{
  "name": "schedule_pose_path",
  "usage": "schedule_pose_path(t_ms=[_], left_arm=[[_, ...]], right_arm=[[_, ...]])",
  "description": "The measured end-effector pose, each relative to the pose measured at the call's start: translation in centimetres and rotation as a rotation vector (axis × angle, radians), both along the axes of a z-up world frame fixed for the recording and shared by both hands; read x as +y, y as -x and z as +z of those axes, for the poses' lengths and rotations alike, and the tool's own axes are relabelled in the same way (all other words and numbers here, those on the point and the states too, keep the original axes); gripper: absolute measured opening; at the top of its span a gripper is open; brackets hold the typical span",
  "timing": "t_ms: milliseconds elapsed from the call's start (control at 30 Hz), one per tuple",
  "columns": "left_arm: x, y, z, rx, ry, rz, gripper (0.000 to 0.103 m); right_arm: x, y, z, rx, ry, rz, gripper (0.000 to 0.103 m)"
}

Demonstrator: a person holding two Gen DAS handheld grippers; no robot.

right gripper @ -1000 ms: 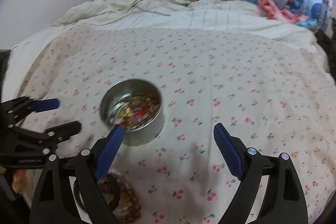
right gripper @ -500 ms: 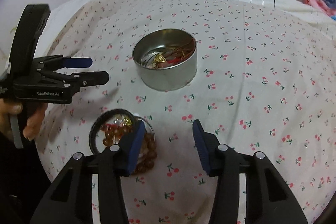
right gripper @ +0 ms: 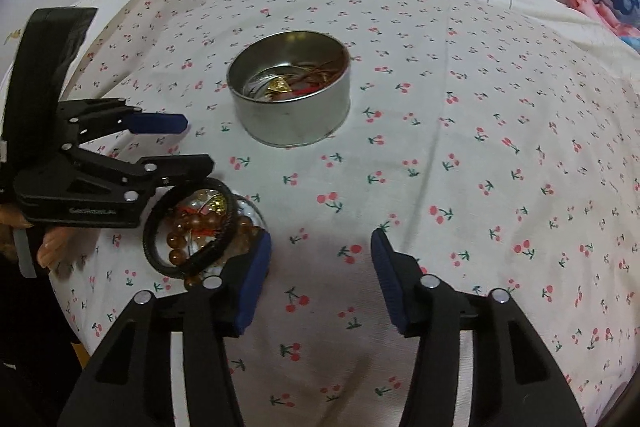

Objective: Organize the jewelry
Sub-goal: 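Grasp the black cord bracelet with the left tool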

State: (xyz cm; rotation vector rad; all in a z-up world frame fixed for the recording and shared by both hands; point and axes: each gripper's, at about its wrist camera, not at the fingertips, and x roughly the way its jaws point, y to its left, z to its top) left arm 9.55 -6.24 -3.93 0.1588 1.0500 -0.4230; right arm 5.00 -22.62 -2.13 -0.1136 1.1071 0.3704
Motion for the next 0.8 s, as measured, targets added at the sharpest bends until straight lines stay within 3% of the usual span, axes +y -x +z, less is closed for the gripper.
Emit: schedule_pose_path(t_ms=[167,300,333,367,433,467,733,800], left_arm=[[-0.1,0.4,0.5,0.010,0.051,-0.046,0.060],[-0.8,1.1,-0.1,0.013,0.023,-0.093,0.059],[-0.9,1.2,-0.2,0.012,0.018,-0.095,0.048],[-0.9,1.2,-0.4,0.025,0.018,-0.100,0.030],[-0.8,1.1,-0.7,0.056,0.038,-0.102,0.010],[-0.7,1.1,-0.7,0.054,0.035,-0.102,0.008],[3.3,0.1,0.7,0.064,0.171,0.005,0.007],[4.2,-0.2,0.8,0.053,0.156,0.049,0.007]], right_arm=[[-0.3,0.0,0.3,-0.007,-0.003,-0.010,0.057],[-0.4,0.1,0.4,-0.010,-0.003,-0.009,0.058],[-0.4,0.1,0.5,-0.011,-0.002,-0.010,0.058],[-0.5,0.1,0.5,-0.011,-0.003,-0.011,0.059],[-0.4,0.1,0.4,-0.011,-0.001,-0.011,0.059],[-0.4,0.1,0.4,-0.011,0.000,-0.009,0.059],[0.8,0.8,0.5,-0.012,-0.009,0.049,0.059],[1.6,0.9,0.2,-0.004,-0.014,0.078,0.059]])
